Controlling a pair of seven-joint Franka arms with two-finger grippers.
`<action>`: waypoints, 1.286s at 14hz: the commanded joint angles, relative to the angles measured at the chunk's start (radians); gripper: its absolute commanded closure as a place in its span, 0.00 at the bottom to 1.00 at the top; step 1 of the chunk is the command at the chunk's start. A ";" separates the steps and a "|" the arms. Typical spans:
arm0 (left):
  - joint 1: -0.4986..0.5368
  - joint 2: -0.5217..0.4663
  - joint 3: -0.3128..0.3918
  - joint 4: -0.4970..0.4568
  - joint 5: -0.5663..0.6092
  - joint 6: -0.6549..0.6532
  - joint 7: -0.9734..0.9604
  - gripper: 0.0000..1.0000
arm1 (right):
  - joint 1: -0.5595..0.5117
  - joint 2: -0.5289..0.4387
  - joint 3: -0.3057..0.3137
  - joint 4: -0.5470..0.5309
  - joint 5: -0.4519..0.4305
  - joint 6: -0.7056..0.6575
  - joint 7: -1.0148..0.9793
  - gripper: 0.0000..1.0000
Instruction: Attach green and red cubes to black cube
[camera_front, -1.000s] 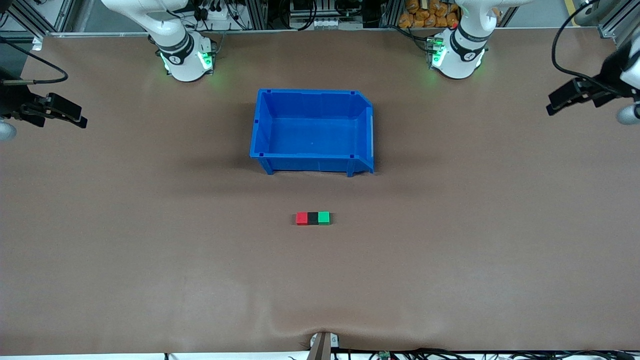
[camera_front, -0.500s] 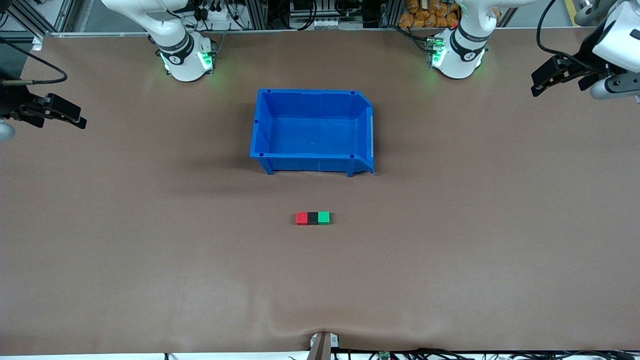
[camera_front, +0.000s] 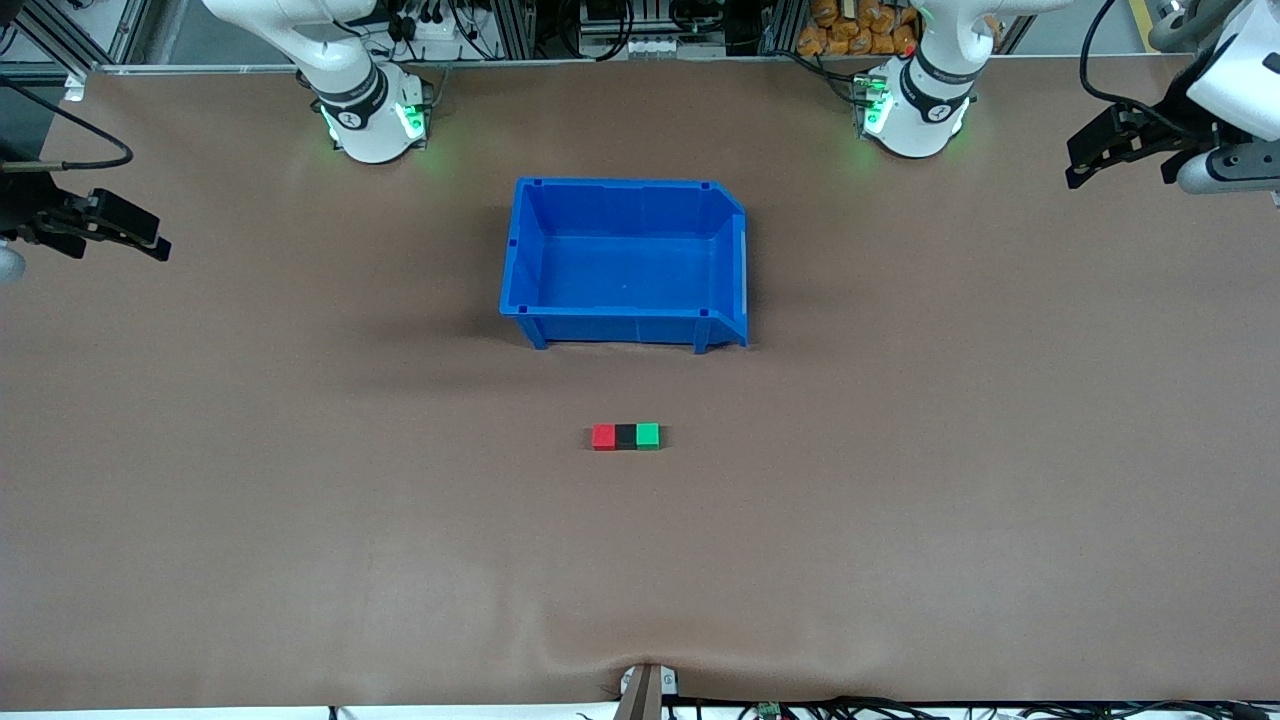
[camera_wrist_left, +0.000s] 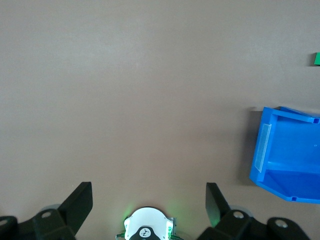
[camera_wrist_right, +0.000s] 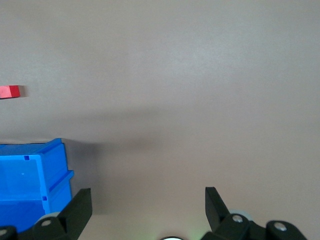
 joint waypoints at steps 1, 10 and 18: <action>0.006 0.006 0.005 0.013 -0.014 0.006 0.011 0.00 | -0.003 -0.011 0.004 -0.007 -0.011 0.006 0.019 0.00; 0.032 0.012 0.005 0.046 -0.007 0.002 0.002 0.00 | 0.001 -0.005 0.004 -0.004 -0.011 0.004 0.021 0.00; 0.042 0.009 0.005 0.048 -0.008 -0.014 0.002 0.00 | -0.005 -0.003 0.004 0.000 -0.010 0.004 0.016 0.00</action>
